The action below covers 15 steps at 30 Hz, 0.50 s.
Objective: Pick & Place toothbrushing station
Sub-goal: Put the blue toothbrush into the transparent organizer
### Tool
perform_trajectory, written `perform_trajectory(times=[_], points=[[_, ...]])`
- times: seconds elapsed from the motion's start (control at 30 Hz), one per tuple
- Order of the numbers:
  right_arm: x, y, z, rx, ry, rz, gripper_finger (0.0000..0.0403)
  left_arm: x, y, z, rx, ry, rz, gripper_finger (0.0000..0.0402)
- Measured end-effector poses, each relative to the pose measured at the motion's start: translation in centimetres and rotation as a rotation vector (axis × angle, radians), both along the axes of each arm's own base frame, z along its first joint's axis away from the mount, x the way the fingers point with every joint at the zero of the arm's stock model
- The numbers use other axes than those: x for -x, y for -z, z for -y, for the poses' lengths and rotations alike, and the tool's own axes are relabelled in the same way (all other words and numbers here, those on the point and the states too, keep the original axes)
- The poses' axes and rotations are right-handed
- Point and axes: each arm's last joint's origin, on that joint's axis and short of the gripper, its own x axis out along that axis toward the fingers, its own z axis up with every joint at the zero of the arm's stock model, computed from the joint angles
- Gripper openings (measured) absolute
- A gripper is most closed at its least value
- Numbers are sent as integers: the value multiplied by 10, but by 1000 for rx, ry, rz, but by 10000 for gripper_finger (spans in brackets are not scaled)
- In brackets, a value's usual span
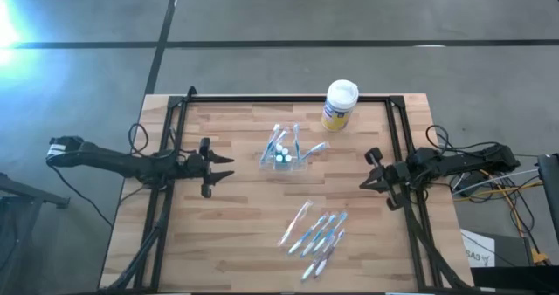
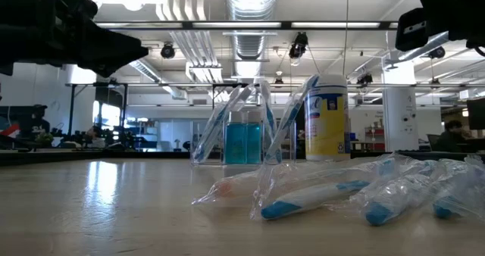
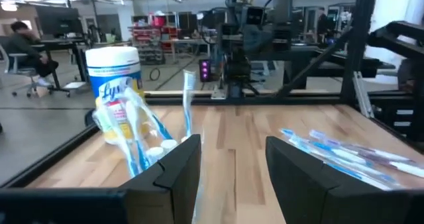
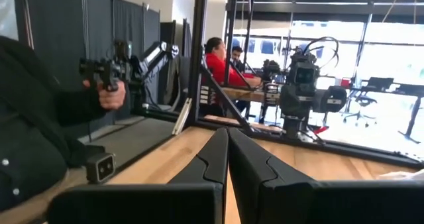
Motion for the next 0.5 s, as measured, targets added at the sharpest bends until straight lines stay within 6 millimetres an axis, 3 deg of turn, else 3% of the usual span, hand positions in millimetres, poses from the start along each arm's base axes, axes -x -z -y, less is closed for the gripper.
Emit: perform_trajectory(times=[0.17,0.33,0.5], points=[[0,0,0,25,5,8,8,-7,-22,0,56,-1,28,174],[0,0,0,31,6,11,8,-27,-61,2,18,-5,-48,166],[0,0,0,15,3,5,8,-51,-91,-1,29,-179,-155,158]])
